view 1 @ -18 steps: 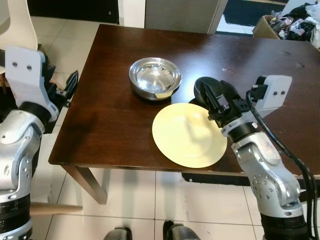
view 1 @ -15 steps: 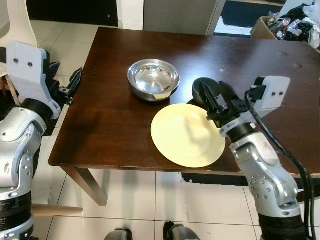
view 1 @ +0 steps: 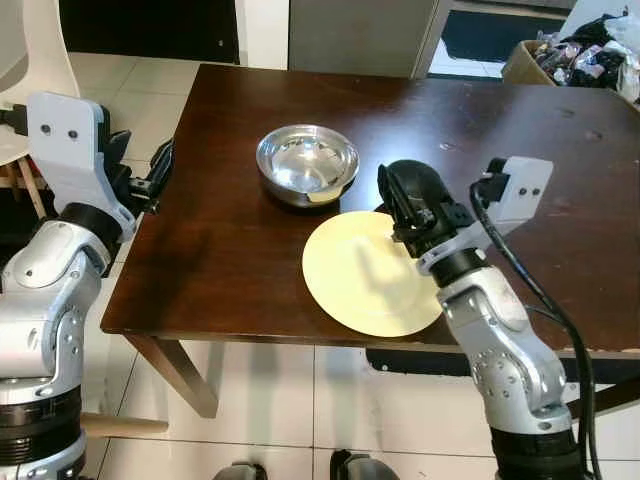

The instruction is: Setting the table

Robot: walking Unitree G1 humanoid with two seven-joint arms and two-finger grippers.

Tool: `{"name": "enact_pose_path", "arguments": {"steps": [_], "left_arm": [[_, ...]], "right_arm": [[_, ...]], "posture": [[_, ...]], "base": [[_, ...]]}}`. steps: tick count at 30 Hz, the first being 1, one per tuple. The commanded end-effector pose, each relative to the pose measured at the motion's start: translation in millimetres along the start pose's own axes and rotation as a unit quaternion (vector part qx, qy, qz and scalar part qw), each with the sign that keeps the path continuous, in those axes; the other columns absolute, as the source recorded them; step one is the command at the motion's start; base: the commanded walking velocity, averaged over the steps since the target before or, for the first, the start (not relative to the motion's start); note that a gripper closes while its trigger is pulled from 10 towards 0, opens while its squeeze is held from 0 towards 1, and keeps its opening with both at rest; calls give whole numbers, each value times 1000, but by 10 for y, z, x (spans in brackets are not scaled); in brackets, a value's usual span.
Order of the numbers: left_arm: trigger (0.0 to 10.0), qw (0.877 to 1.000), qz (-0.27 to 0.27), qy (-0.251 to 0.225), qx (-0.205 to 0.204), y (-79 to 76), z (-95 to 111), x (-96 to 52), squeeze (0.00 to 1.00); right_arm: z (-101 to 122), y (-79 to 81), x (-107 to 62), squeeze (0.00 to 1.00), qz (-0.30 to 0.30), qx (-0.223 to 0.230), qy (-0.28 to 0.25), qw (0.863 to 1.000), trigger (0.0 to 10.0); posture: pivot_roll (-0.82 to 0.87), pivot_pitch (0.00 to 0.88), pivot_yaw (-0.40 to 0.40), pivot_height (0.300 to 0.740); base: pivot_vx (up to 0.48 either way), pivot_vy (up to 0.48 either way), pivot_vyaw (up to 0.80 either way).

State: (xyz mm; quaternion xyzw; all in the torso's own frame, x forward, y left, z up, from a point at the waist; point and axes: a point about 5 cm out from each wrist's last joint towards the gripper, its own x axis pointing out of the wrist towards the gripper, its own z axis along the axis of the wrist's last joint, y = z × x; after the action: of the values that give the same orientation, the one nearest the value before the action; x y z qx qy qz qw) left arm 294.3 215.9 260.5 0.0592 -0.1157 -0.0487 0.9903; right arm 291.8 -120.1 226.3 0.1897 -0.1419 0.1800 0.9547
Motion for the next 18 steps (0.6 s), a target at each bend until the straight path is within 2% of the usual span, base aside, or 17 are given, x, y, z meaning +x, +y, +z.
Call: {"name": "enact_pose_path", "arguments": {"steps": [1, 8, 18], "left_arm": [[10000, 1000, 1, 4, 4, -3, -18, -24, 0], [10000, 1000, 1, 5, 6, -33, -33, -30, 0], [10000, 1000, 1, 6, 6, -49, -41, -37, 0]], "right_arm": [[-1, -28, -4, 0, -8, 7, -2, 1000, 10000], [24, -8, -5, 0, -5, 32, -11, 999, 10000], [15, 0, -13, 0, -4, 39, -11, 999, 10000]], "posture": [[-23, 55, 33, 740], [-25, 60, 31, 740], [-28, 68, 30, 740]], "base": [[0, 0, 0], [0, 0, 0], [0, 0, 0]]}}
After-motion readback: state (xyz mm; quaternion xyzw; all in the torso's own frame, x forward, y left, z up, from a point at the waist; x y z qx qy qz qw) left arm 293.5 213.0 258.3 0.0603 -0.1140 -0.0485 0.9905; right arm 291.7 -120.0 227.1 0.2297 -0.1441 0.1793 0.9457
